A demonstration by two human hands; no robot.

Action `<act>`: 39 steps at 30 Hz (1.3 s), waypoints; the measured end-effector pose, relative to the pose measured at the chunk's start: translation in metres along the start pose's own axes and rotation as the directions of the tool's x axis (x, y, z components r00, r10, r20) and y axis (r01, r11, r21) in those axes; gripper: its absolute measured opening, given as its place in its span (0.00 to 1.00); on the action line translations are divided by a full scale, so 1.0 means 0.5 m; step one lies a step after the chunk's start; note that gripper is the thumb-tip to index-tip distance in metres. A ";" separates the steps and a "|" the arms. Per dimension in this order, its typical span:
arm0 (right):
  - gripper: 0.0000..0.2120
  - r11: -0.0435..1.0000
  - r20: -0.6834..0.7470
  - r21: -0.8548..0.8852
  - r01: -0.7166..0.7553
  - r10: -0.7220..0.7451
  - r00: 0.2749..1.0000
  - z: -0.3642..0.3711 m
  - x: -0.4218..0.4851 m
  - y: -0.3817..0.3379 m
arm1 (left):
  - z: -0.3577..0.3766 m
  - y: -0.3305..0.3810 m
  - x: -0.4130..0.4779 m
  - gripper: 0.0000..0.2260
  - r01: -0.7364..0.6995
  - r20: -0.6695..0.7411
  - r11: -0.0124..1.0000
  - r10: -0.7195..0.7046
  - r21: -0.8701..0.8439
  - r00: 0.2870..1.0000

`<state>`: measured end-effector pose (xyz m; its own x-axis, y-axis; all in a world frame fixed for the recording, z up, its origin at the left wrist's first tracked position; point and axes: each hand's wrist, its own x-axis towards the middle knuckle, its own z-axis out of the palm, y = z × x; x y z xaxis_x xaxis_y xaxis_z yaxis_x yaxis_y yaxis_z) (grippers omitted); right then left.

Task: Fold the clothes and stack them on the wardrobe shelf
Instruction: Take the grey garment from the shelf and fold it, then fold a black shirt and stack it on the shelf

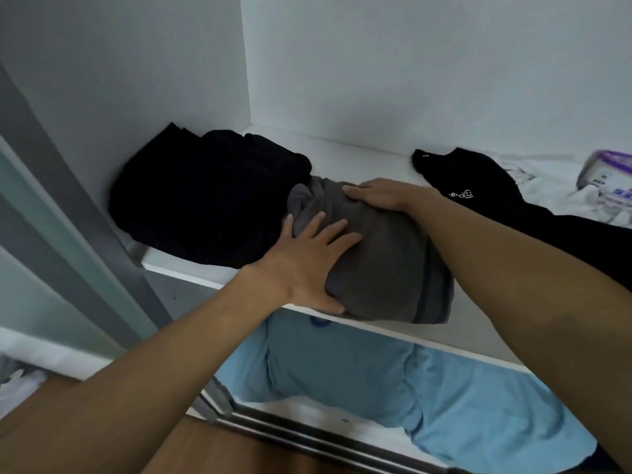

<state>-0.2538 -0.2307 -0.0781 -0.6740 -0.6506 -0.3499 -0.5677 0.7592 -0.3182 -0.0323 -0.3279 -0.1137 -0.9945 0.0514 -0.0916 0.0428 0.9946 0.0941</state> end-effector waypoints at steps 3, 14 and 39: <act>0.43 0.998 0.042 0.011 -0.066 0.065 0.997 -0.011 0.009 -0.031 | 0.016 0.018 0.015 0.42 0.067 -0.178 0.998 -0.067 -0.007 0.982; 0.24 0.995 -0.320 -0.046 -0.090 0.071 0.945 -0.031 -0.054 -0.029 | 0.000 0.112 0.068 0.43 0.316 -0.090 0.949 -0.315 0.004 0.945; 0.24 0.911 -0.469 0.412 0.001 0.212 0.857 0.164 -0.238 0.090 | 0.020 0.030 0.140 0.22 0.300 -0.242 0.932 -0.344 -0.202 0.907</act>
<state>-0.1603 -0.1203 -0.1231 -0.9198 -0.3898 0.0463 -0.3230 0.6847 -0.6534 -0.1005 -0.3083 -0.1284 -0.9402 -0.3174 0.1240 -0.2779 0.9247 0.2601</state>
